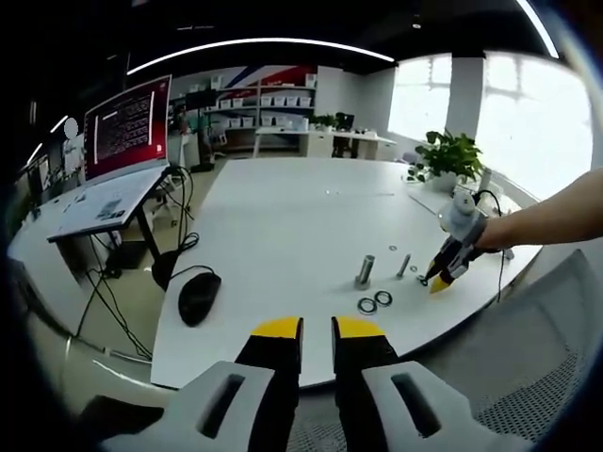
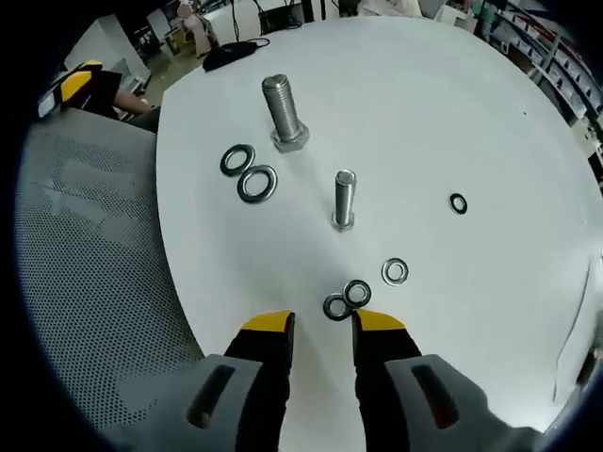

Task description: Place the washer onto the threaded stud by aligning its center hole with the stud, sliding it down to the base, and recovering from edge contact or off-axis alignment until the washer reaches the visible bottom stop.

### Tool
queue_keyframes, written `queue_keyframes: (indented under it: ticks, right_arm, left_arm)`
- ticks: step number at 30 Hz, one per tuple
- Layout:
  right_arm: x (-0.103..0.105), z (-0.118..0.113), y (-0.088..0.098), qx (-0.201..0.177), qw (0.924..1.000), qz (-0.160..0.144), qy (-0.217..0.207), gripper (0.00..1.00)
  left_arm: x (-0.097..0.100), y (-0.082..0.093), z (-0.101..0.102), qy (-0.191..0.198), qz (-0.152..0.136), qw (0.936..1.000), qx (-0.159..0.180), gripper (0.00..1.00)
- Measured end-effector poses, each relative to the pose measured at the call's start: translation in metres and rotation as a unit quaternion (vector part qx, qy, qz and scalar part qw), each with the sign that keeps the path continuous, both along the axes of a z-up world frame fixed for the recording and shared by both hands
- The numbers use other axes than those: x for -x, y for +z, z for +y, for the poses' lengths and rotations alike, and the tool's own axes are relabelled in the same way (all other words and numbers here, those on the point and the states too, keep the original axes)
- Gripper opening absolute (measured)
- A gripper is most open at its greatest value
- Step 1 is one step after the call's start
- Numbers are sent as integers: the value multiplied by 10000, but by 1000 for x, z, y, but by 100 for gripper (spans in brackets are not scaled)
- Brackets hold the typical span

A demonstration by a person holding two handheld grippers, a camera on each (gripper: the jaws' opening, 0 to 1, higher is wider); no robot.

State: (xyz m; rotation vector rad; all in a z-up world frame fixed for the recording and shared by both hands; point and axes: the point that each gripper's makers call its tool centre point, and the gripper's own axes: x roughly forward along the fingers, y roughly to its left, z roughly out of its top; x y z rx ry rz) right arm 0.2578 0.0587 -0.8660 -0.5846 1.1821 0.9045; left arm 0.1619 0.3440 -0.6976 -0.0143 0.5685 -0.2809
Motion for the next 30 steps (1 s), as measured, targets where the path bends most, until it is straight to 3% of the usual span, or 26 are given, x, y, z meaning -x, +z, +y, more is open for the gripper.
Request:
queue_keyframes:
  ticks: [4,7,17,19,30]
  right_arm:
    - [-3,1,0,15,10000,-68,31,24]
    - [-7,0,-1,184,9986,-306,402,21]
    - [-5,2,-2,371,9972,-193,626,21]
    - [-4,3,-2,513,9934,-238,1000,21]
    - [-6,2,-2,485,9929,-242,1060,16]
  left_arm:
    - [0,0,0,7,0,10000,-3,9]
    - [0,0,0,16,-2,10000,-1,9]
    - [0,0,1,28,3,10000,1,9]
    - [1,0,1,29,6,10000,0,9]
    - [0,1,0,46,-38,10000,51,9]
